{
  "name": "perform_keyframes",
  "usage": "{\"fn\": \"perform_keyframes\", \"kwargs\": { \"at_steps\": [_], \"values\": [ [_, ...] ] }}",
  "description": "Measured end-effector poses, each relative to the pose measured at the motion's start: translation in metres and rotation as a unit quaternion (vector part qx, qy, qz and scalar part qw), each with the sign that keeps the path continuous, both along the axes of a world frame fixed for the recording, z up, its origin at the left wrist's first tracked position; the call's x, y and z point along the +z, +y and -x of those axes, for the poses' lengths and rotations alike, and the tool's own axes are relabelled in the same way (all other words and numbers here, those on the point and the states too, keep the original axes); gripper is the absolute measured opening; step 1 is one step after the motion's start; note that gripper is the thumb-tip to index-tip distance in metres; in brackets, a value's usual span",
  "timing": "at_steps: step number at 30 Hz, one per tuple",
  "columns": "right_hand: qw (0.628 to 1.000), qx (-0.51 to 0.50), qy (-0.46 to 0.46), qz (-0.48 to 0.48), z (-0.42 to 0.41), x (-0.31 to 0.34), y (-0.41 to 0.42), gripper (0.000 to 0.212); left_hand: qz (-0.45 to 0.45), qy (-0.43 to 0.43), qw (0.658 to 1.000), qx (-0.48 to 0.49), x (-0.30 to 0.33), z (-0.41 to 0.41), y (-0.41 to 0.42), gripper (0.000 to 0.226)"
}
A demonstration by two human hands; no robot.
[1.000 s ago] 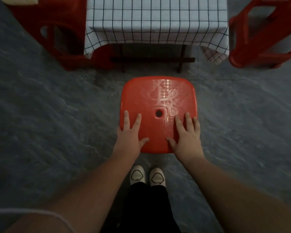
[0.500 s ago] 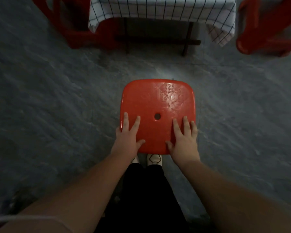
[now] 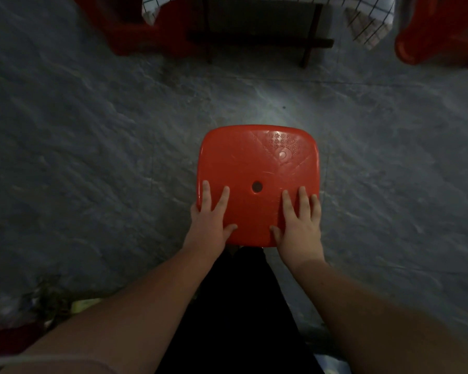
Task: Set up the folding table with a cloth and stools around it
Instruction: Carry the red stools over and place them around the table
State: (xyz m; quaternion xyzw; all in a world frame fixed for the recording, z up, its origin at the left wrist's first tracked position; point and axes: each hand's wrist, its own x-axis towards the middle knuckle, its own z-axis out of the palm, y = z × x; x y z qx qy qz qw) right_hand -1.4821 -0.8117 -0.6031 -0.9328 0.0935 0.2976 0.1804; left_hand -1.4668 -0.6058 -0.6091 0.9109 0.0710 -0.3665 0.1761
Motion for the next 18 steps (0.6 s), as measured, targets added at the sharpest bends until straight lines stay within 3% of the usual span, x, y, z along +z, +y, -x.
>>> {"fn": "perform_keyframes", "kwargs": {
  "at_steps": [10, 13, 18],
  "values": [
    [0.998, 0.026, 0.054, 0.006, -0.007, 0.01, 0.001, 0.085, -0.023, 0.01, 0.999, -0.02, 0.007, -0.005, 0.003, 0.085],
    [0.996, 0.012, 0.092, -0.009, -0.019, 0.022, 0.0, 0.079, -0.071, 0.014, 0.995, -0.065, 0.015, -0.012, 0.001, 0.079],
    [0.99, 0.064, 0.125, 0.006, -0.041, 0.067, -0.005, 0.068, -0.063, 0.006, 0.994, -0.088, 0.056, -0.033, 0.006, 0.07]
  ]
}}
